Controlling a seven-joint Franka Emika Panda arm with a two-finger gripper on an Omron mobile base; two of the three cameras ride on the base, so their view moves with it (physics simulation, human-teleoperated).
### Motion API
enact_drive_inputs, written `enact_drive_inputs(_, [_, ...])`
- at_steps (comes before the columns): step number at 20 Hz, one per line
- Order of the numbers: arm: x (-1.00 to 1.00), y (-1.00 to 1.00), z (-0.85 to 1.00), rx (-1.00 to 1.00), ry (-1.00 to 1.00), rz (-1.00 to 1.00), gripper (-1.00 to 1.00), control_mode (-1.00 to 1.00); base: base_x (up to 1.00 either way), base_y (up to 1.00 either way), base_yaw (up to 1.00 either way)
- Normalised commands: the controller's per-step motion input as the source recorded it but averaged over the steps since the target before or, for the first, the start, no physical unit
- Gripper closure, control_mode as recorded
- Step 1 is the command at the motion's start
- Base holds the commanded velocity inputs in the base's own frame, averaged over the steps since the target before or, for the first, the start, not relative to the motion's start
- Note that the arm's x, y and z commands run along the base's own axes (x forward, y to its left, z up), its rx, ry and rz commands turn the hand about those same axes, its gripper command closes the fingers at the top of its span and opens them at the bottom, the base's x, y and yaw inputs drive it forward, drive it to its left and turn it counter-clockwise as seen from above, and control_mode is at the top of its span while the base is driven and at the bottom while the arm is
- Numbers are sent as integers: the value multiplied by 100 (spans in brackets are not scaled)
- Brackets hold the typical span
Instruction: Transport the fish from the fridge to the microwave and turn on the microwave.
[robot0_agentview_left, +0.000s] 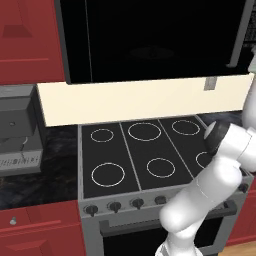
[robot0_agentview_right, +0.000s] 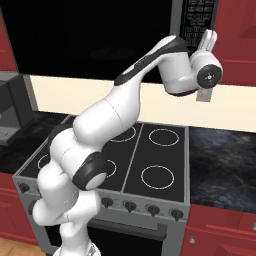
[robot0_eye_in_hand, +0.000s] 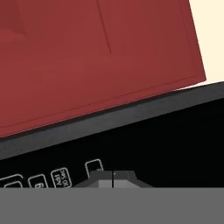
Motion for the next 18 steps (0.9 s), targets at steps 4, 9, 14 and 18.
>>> enact_drive_inputs(4, [29,-23,1,5,0,2,100,-100,0,0,0])
enact_drive_inputs(9, [24,-40,0,4,3,3,100,-100,0,0,0])
enact_drive_inputs(14, [53,-19,-1,6,6,4,100,-100,0,0,0])
enact_drive_inputs(18, [36,0,-24,1,0,3,100,-100,0,0,0])
